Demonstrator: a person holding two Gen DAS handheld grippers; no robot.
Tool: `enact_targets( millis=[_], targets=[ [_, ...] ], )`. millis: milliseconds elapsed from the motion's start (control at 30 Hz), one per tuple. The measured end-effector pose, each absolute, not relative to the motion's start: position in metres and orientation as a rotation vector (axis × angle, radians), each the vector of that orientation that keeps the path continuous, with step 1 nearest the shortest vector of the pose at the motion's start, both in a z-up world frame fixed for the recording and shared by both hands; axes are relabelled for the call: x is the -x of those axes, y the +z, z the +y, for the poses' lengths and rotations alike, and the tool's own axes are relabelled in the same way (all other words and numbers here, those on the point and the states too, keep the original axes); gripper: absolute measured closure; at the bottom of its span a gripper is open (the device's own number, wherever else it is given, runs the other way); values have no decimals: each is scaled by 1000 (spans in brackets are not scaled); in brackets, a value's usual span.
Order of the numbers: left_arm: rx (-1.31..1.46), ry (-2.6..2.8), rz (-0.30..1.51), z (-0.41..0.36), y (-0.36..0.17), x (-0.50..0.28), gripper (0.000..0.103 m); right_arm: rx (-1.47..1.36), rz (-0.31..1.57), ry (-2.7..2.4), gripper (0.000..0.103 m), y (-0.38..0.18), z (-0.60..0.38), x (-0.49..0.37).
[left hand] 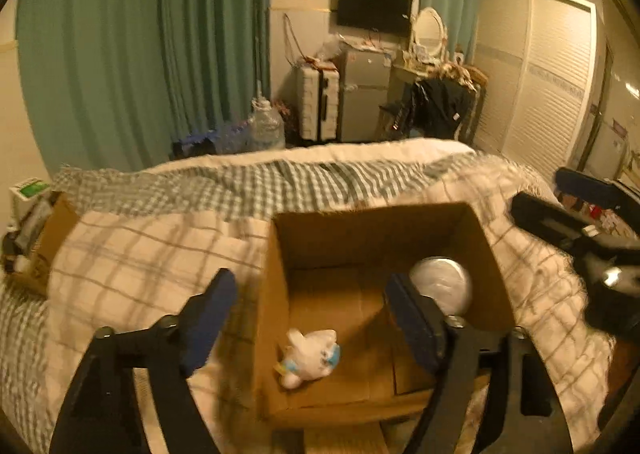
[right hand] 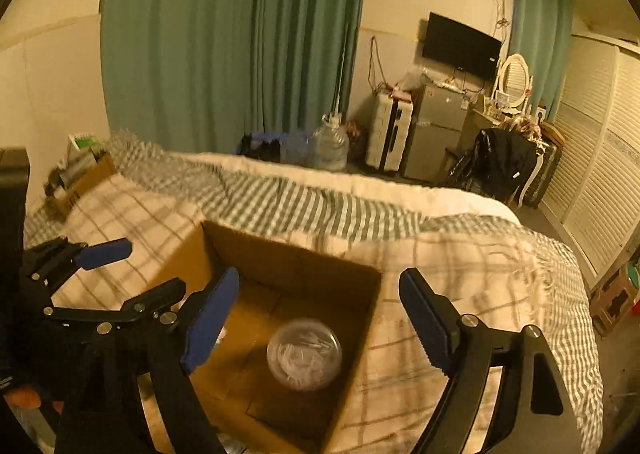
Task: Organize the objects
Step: 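Drop the toy figure and clear bottle into the cardboard box with both grippers, then grasp the white plastic bag with the right gripper while the left gripper grasps the tape roll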
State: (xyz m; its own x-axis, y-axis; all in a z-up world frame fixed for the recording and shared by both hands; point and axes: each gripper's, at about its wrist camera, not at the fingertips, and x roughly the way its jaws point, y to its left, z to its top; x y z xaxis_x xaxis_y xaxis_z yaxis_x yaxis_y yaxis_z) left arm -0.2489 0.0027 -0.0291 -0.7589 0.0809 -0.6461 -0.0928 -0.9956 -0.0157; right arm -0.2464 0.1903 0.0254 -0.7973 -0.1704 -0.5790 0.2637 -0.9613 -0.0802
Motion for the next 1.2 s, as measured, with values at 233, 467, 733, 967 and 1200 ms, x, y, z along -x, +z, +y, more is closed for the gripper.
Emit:
enact_targets(
  millis=[233, 467, 733, 967, 1200],
  targets=[
    [1027, 2947, 112, -12, 20, 179, 12, -826, 360, -2770, 15, 91, 196, 174],
    [1014, 2955, 132, -17, 41, 110, 12, -804, 409, -2762, 12, 121, 199, 97],
    [1029, 3012, 99, -12, -2, 64, 12, -914, 469, -2669, 11, 64, 187, 56],
    [1223, 2958, 41, -8, -80, 71, 12, -1157, 573, -2581, 11, -47, 177, 69],
    [1333, 2887, 63, -10, -112, 71, 12, -1321, 557, -2436, 13, -106, 166, 90]
  ],
)
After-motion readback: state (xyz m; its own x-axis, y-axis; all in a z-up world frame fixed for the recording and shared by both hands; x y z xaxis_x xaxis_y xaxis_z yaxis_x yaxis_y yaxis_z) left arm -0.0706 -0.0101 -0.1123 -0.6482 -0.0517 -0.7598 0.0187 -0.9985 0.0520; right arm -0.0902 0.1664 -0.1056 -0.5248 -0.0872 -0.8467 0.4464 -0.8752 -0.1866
